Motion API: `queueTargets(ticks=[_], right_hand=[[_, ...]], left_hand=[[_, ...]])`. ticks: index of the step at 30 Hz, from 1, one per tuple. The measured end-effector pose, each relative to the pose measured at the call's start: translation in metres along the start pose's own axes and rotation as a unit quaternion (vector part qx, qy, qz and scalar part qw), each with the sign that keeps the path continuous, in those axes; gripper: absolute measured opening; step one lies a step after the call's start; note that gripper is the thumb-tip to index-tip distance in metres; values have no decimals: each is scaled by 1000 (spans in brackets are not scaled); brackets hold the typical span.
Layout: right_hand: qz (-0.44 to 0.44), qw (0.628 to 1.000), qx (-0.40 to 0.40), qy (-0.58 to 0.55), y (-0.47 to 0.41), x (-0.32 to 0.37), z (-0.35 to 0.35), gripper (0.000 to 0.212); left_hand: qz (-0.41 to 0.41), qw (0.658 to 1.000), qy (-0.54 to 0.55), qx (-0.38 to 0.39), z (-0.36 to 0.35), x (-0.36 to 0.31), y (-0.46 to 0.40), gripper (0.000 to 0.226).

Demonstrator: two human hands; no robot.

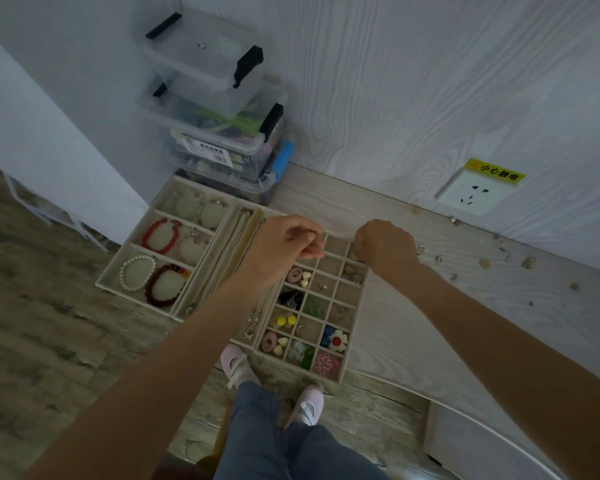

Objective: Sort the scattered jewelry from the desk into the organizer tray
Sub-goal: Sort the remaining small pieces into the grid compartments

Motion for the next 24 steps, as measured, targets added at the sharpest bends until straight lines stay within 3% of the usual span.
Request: queueTargets(ticks=[4,5,7,8,10,16,24], right_hand=[[23,974,-34,-222,9,9,26,18],[17,949,-16,-314,13,11,27,18],[-21,866,66,-496,22,18,17,19],[-34,826,110,-552,27,23,11,20],[-30,791,161,-590,34,30,4,22],[1,791,131,-597,34,23,9,10],[0,774,141,-618,37,11,9,9]], left_hand=[[27,998,54,-8,1,1,6,17],[29,997,64,-11,1,0,7,15],[34,995,87,-19,-1,-1,8,16],[38,995,94,-20,-2,-2,8,17],[47,994,93,-20,-5,-1,8,17],[48,997,52,4,-15,-5,8,5],[22,1000,-5,-2,-19,-7,5,12]])
Point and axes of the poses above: each hand's wrist, its own y-axis away from the middle knuckle, its own z-axis out of the back of the hand, x = y × z, the point moved 10 cm from there along -y, towards the middle knuckle, and after that the axes turned 5 degrees about -y, right-handed, at the moved point
